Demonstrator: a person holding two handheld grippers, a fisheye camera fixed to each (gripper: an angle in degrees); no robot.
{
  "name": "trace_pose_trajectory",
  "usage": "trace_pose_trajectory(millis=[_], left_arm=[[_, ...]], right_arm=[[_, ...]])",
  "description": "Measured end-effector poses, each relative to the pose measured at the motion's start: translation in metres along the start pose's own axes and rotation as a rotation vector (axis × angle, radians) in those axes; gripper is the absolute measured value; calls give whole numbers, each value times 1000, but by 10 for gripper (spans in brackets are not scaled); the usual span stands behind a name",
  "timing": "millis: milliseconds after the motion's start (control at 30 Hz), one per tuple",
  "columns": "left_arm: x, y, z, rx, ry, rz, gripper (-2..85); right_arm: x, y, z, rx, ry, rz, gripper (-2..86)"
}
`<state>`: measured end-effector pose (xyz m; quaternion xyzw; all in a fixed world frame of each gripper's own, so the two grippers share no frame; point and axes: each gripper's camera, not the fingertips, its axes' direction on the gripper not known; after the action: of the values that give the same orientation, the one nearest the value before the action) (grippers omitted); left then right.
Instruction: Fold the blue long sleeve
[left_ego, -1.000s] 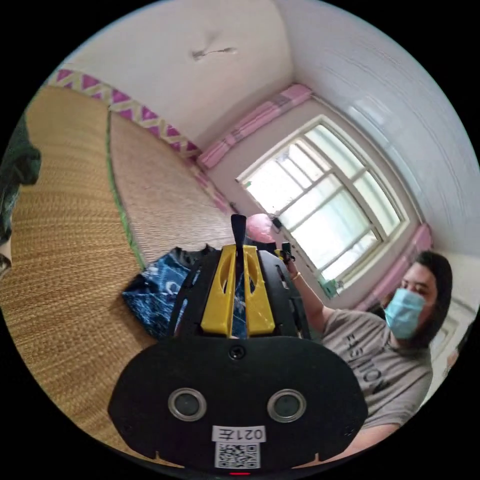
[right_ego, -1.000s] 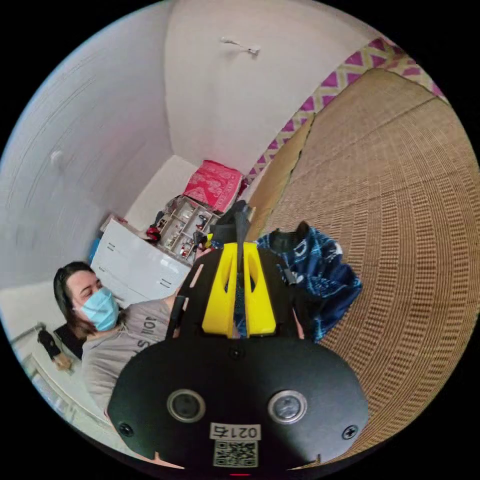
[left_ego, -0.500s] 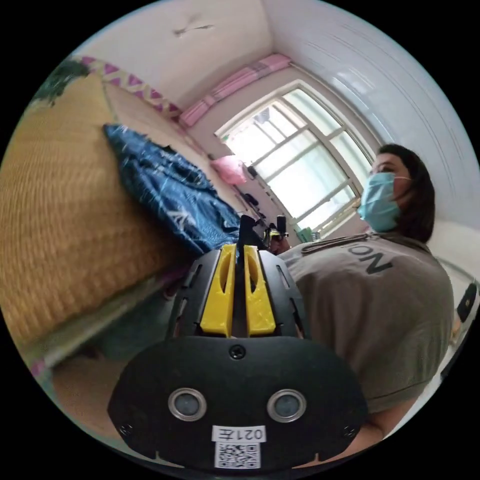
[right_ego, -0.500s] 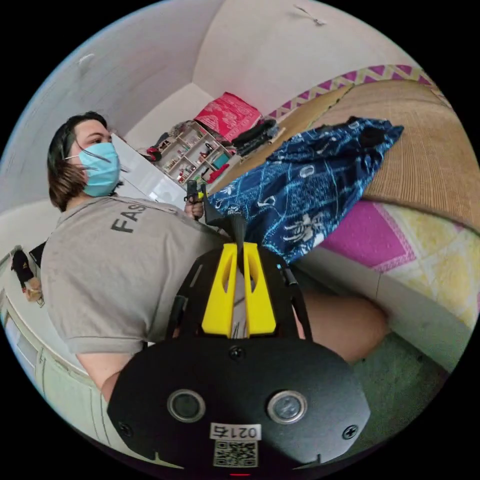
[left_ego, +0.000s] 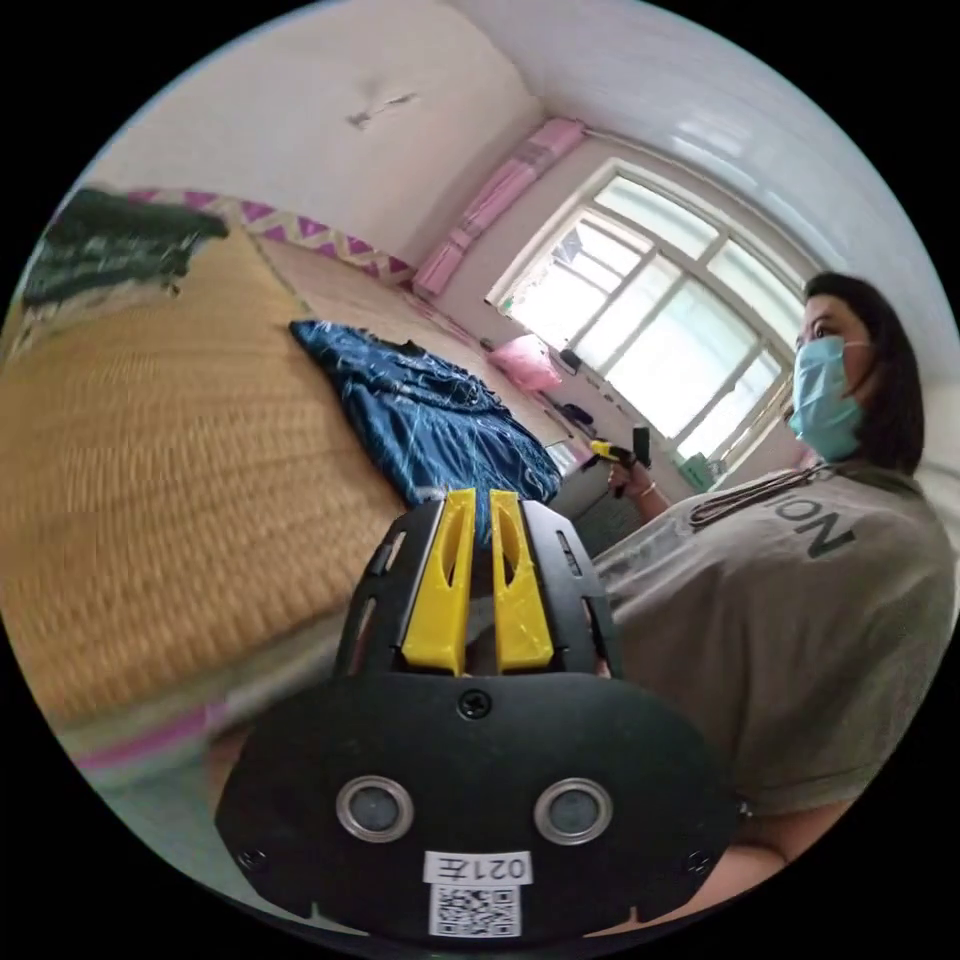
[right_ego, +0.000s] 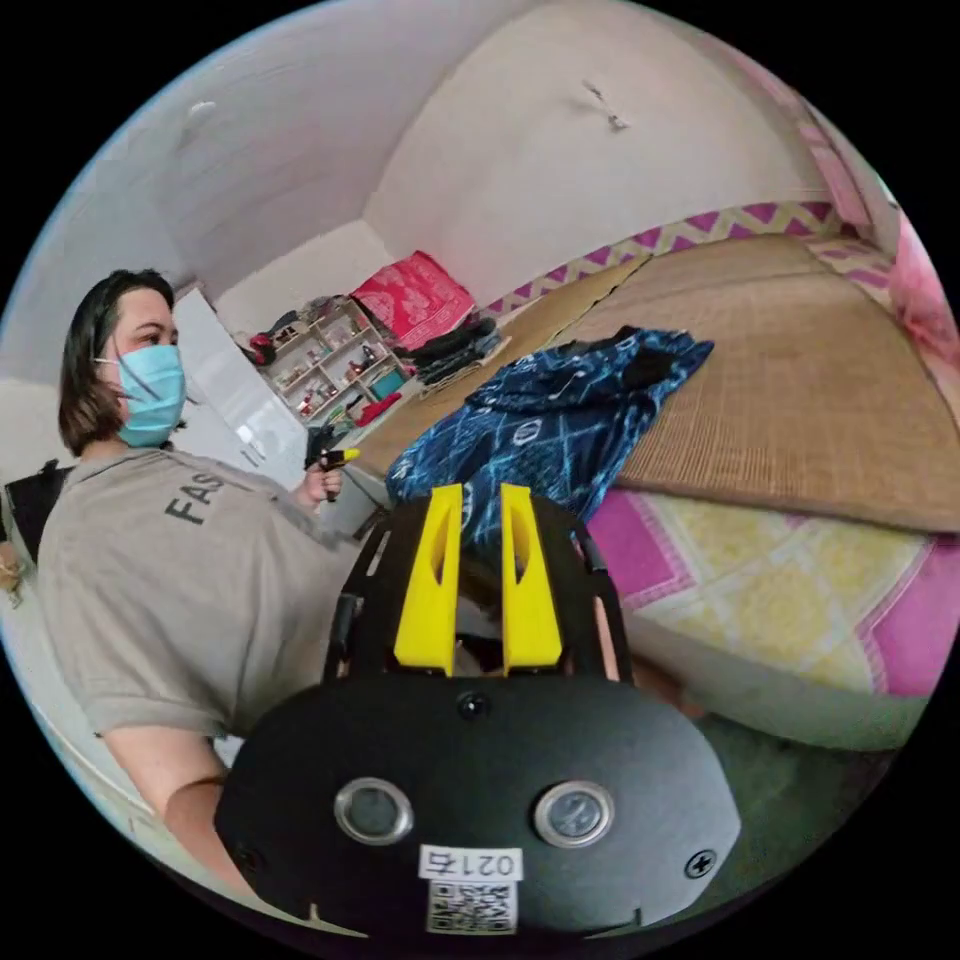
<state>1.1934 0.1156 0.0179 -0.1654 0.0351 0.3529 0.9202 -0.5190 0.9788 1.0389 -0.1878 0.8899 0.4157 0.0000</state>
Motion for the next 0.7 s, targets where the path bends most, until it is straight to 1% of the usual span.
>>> trace_pose_trajectory(millis=[67,100,133,200,233,267,333,400,533,633,700], left_arm=[[30,-53,43,-39,-53,169,15],[35,-66,58,-50,-58,200,18],[43,-91,90,-84,-60,249,25],[50,-126,141,-145,-61,281,32],[53,-147,173,-171,-54,285,36],[57,-166,203,-186,-41,284,41],[67,-190,242,-207,-18,293,46],[81,-210,275,-214,-13,316,49],[116,-240,336,-211,-4,359,56],[134,-251,372,-232,0,356,63],[143,-254,389,-243,-28,353,67]], right_arm=[[-8,-36,16,14,120,-53,93],[-11,-63,36,-14,197,-81,102],[-12,-77,48,-29,241,-90,104],[-5,-124,87,-44,353,-72,108],[0,-134,93,-40,366,-47,107],[14,-151,101,-26,364,28,106],[36,-168,103,24,363,152,104],[60,-183,109,13,399,250,105],[85,-197,115,-34,475,344,79],[97,-203,106,-27,427,391,13],[93,-205,89,15,370,403,1]])
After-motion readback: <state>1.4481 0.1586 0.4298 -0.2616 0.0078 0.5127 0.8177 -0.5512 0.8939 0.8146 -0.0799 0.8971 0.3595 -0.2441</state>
